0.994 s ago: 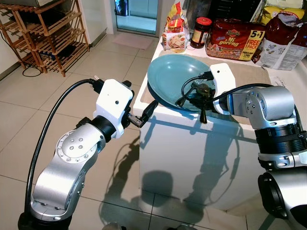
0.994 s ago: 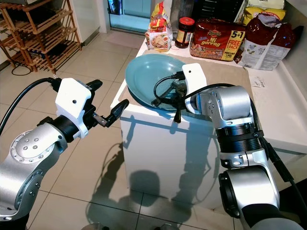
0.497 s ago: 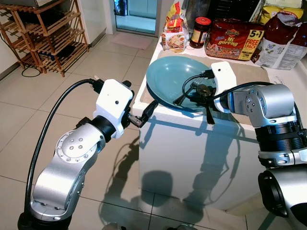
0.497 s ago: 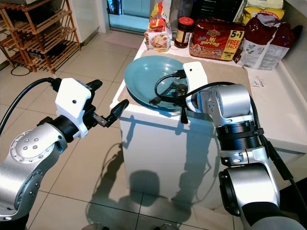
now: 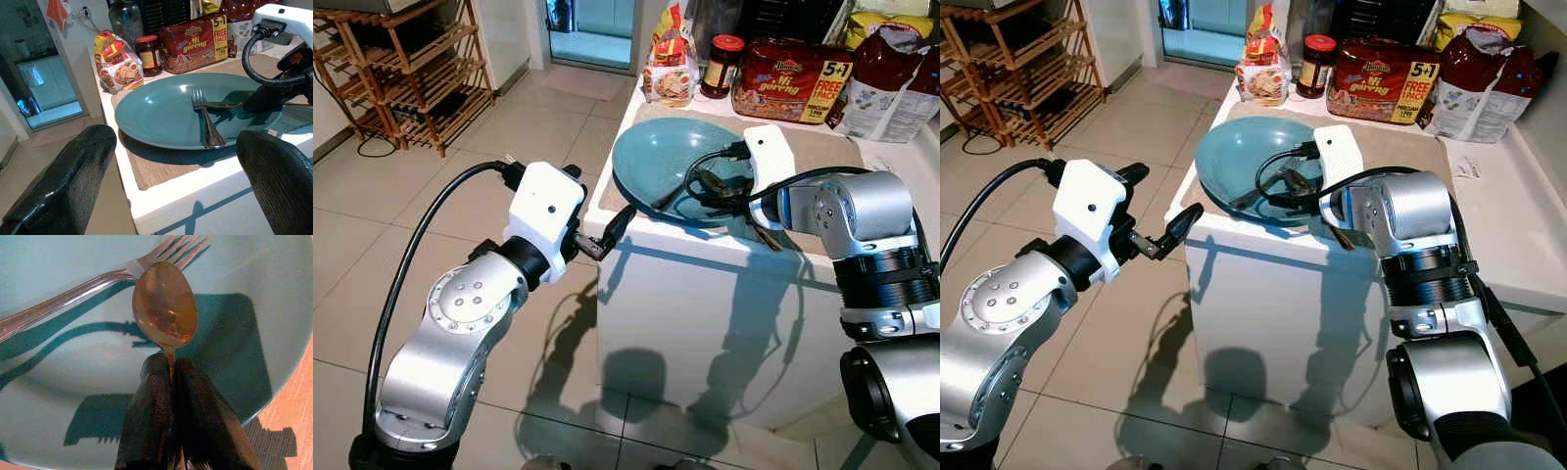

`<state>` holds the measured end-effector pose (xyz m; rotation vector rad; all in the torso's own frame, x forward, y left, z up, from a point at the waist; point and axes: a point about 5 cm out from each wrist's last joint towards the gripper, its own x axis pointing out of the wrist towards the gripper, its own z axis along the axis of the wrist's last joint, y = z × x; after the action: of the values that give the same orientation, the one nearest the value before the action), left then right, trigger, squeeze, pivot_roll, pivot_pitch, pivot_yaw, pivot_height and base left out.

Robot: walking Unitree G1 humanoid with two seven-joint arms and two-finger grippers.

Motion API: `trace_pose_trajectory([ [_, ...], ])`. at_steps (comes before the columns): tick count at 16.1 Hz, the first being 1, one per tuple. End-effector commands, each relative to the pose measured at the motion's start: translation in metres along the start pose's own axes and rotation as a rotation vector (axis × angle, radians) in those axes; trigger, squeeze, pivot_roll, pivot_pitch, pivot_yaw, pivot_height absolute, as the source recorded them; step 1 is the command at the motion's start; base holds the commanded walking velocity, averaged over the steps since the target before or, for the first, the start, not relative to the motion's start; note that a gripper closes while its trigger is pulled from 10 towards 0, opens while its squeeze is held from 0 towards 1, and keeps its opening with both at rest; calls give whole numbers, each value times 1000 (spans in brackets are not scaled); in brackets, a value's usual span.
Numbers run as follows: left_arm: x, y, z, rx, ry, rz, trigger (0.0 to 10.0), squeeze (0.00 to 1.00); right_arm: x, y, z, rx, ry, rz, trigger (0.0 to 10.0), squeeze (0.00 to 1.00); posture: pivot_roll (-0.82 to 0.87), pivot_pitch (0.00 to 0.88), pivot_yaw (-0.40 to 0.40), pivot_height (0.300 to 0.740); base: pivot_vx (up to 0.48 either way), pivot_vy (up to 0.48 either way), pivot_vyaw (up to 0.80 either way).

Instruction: Setting the table

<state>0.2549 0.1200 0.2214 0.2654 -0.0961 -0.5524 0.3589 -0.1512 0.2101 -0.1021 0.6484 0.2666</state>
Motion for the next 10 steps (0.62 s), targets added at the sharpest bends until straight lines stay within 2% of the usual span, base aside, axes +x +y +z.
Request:
trace_pose_trajectory([
  [1,0,-2,4,11,-14,-17,10000,0,0,-4,0,17,13,-6,0,0,29,60,-63,740,0,0,0],
  [6,0,0,5,12,-16,-8,10000,0,-5,-16,15,86,-83,-67,0,0,33,66,-59,740,0,0,0],
  [10,1,1,6,14,-16,-10,10000,0,-15,-24,27,99,-134,-103,0,0,35,68,-55,740,0,0,0],
])
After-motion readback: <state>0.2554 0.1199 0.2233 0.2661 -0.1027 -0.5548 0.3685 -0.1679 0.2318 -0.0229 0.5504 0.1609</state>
